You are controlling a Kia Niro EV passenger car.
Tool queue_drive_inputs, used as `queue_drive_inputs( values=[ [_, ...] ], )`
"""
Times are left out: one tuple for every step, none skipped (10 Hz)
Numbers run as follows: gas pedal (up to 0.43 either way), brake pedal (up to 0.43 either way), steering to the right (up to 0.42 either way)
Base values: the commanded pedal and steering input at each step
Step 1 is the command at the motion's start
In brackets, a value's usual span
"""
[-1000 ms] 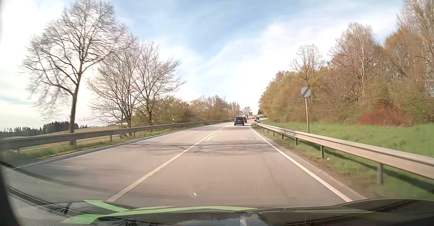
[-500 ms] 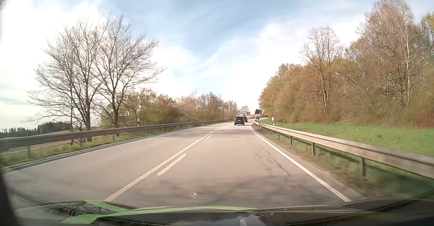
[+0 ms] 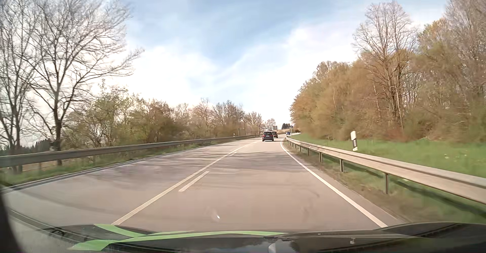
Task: Follow the waypoints while adhering to traffic rules and regulations
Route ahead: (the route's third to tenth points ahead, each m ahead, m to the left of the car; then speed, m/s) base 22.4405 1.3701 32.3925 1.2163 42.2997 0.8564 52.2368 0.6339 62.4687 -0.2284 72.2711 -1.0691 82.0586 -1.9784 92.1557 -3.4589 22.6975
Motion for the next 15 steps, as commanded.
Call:
queue_drive_inputs(
  values=[
    [0.209, 0.0, 0.004],
    [0.209, 0.0, 0.004],
    [0.22, 0.0, 0.005],
    [0.22, 0.0, 0.005],
    [0.228, 0.0, 0.004],
    [0.228, 0.0, 0.005],
    [0.228, 0.0, 0.005],
    [0.228, 0.0, 0.005],
    [0.228, 0.0, 0.005],
    [0.228, 0.0, 0.005],
    [0.228, 0.0, 0.005],
    [0.228, 0.0, 0.005],
    [0.228, 0.0, 0.005],
    [0.228, 0.0, 0.005],
    [0.228, 0.0, 0.005]
  ],
)
